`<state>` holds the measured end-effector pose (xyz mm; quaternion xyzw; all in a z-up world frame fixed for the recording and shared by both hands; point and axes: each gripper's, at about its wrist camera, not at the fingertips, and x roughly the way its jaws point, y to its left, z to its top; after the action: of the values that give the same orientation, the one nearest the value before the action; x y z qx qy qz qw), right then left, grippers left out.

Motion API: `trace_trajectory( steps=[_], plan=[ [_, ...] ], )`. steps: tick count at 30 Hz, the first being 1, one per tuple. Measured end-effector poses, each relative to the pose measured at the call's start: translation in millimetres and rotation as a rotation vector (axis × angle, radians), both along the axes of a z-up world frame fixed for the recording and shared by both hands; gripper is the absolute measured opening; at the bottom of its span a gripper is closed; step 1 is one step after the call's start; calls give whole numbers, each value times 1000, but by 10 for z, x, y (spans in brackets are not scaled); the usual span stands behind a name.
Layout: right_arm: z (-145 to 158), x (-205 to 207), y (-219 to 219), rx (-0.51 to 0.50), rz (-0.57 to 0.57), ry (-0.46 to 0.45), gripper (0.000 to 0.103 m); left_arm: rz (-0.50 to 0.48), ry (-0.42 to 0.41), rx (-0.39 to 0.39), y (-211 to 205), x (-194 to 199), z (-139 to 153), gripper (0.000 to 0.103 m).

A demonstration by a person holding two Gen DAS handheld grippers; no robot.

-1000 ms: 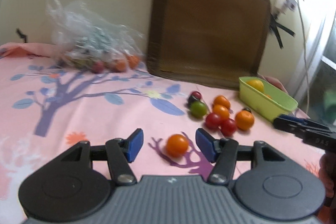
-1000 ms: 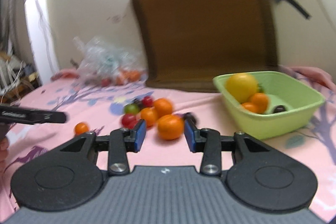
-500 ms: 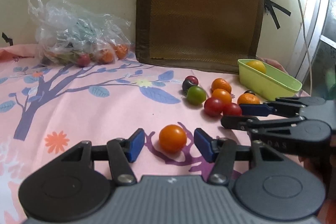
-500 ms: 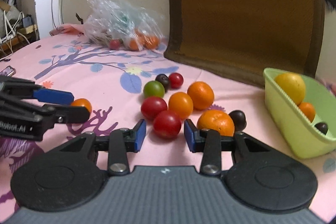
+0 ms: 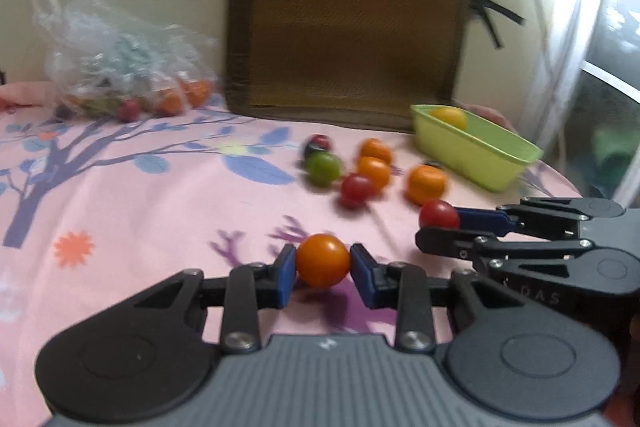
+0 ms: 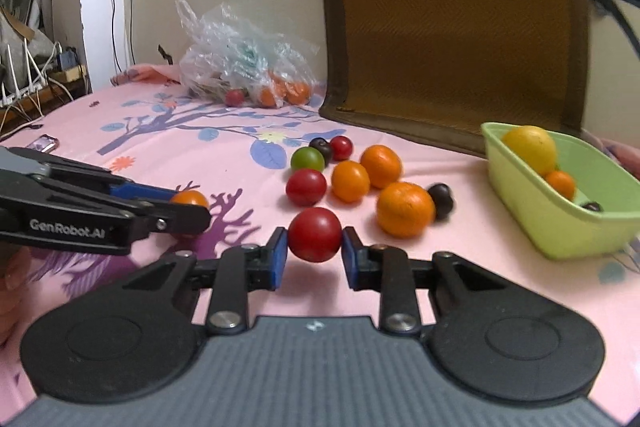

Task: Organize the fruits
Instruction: 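Grasp a red tomato with the right tool while the left tool grasps an orange tomato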

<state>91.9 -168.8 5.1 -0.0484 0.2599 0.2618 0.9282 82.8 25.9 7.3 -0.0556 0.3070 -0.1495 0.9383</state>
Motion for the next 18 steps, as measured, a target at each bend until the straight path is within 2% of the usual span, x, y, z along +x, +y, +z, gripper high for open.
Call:
trace_trajectory(
  steps=[5,10,13,18],
  plan=[
    [17,-265,-265,6,-49,-27,32,-86,3,-26,-300,-127,0,30],
    [-53,-391,-428,-11,-92,-24,32,-155,-8,-15,-607,-205,-25,30],
    [-96,-371,-481,13,-95,13,32,-158,-4,32,-715,-202,-65,30],
    [-120,-379,-440,3,-79,15,33,-145,1,41,-702,-197,-85,32]
  ],
)
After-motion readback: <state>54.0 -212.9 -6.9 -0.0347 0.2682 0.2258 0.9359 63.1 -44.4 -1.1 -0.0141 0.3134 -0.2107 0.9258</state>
